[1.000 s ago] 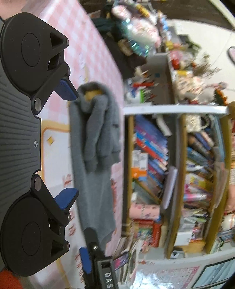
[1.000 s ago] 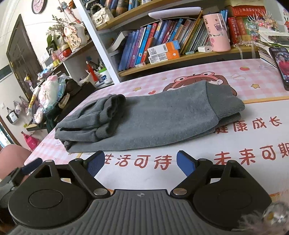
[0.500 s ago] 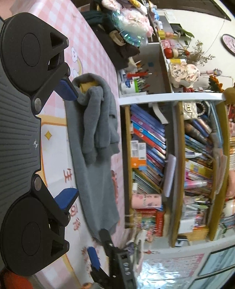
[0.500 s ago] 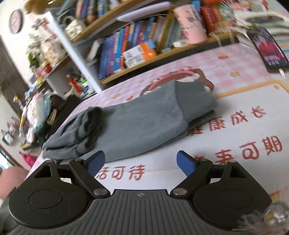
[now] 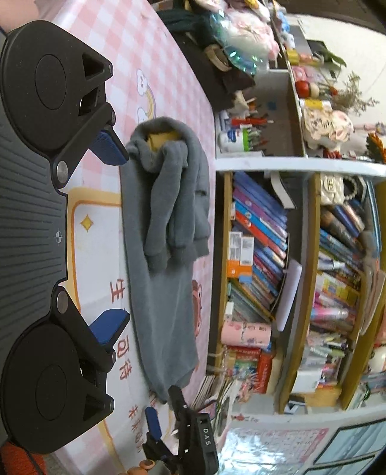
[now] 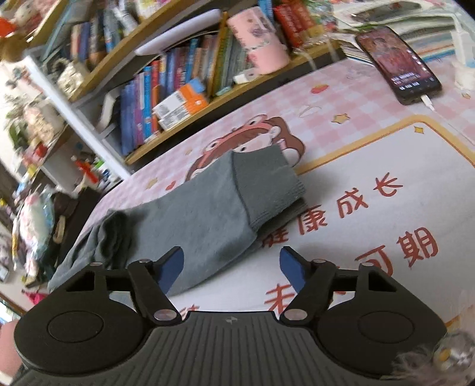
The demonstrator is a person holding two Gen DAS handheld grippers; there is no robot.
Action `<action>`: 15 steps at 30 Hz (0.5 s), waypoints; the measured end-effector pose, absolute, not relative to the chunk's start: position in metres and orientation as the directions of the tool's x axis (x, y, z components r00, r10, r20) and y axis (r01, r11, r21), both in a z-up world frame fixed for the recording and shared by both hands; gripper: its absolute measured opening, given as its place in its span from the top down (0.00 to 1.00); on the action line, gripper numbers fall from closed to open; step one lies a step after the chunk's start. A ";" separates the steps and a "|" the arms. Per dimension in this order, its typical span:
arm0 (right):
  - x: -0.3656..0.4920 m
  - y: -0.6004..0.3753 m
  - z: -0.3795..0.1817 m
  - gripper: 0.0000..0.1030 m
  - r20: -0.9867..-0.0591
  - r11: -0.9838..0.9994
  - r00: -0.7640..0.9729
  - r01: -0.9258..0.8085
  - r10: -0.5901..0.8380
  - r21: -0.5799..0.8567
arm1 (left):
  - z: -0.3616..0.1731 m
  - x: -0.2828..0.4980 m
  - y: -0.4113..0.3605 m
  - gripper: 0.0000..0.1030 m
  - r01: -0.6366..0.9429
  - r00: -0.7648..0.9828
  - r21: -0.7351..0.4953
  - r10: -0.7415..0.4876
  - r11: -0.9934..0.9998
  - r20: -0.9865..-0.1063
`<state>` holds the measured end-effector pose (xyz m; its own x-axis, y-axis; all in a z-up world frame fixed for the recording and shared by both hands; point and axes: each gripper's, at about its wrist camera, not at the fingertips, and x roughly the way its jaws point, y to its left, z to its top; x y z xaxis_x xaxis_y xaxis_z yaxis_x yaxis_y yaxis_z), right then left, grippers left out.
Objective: Fold clothes
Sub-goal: 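Grasp the grey cuff end with the right gripper and lift it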
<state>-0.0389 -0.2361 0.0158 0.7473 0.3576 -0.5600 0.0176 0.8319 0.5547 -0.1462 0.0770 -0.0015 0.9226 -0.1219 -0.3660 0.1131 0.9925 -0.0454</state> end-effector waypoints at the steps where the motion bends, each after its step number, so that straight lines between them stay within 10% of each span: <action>1: -0.034 -0.238 0.014 0.39 -0.568 0.821 0.742 0.040 0.358 0.570 | -0.001 -0.147 0.078 0.00 0.116 0.923 -0.055 -0.128 0.992 -0.362; 6: -0.016 -0.238 0.010 0.48 -0.583 0.788 0.736 0.111 0.344 0.605 | -0.001 -0.148 0.086 0.00 0.132 0.927 -0.106 -0.161 0.986 -0.340; 11: -0.004 -0.227 0.012 0.83 -0.601 0.836 0.754 0.130 0.266 0.533 | -0.002 -0.146 0.097 0.00 0.126 0.925 -0.184 -0.182 0.975 -0.334; 15: -0.020 -0.220 0.031 0.86 -0.426 0.856 0.852 -0.048 0.304 0.515 | -0.005 -0.145 0.098 0.00 0.104 0.924 -0.196 -0.168 0.975 -0.342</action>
